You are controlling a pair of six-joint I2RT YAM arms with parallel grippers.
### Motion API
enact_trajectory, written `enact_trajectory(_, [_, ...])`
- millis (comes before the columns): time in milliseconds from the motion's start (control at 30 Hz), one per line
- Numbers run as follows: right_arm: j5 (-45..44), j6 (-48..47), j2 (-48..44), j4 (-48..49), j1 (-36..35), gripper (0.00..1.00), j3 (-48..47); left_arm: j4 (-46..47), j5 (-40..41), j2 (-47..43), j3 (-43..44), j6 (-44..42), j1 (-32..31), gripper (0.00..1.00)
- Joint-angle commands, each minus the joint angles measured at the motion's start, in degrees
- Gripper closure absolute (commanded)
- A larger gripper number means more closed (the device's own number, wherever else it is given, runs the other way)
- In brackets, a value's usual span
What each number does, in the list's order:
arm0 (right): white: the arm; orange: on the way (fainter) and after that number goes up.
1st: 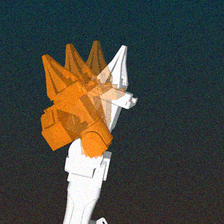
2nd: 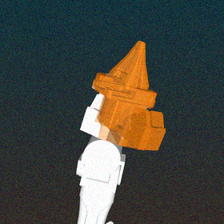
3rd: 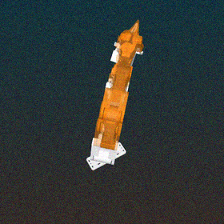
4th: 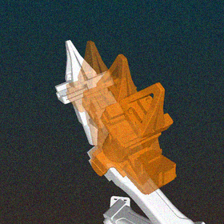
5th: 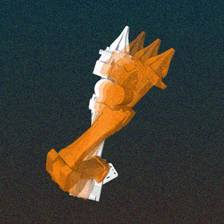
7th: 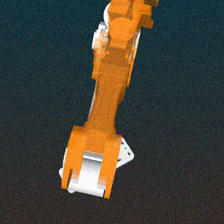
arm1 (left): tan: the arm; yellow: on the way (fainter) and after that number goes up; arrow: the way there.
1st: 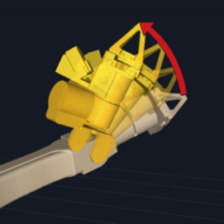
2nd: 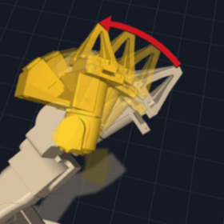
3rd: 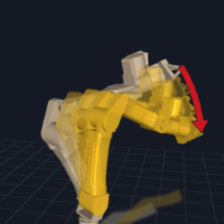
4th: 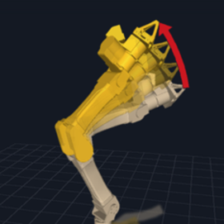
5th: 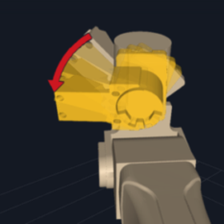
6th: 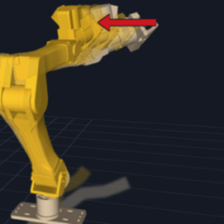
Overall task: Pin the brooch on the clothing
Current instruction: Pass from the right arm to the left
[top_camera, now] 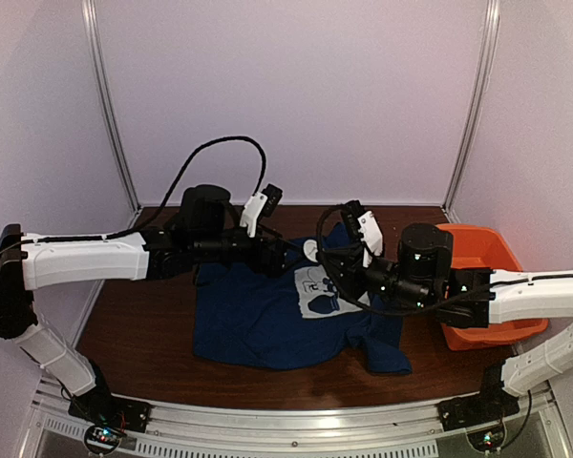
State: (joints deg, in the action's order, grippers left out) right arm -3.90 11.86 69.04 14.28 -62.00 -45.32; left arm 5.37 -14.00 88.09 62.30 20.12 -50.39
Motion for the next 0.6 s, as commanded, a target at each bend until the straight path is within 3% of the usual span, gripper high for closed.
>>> enact_trajectory(0, [-1.7,2.4,0.7,-2.5,-0.8,1.00,-3.8,-0.9,3.5,-1.0,1.5,-2.3,-0.7,0.02])
enact_trajectory(300, [-3.9,3.3,0.1,-3.0,-1.3,1.00,-3.4,-1.3,6.7,-1.0,1.1,-3.5,-1.4,0.02])
enact_trajectory(567, [-6.2,3.3,0.7,-3.6,-1.4,1.00,-2.7,1.9,4.2,-3.0,-0.7,-4.4,-1.6,0.02])
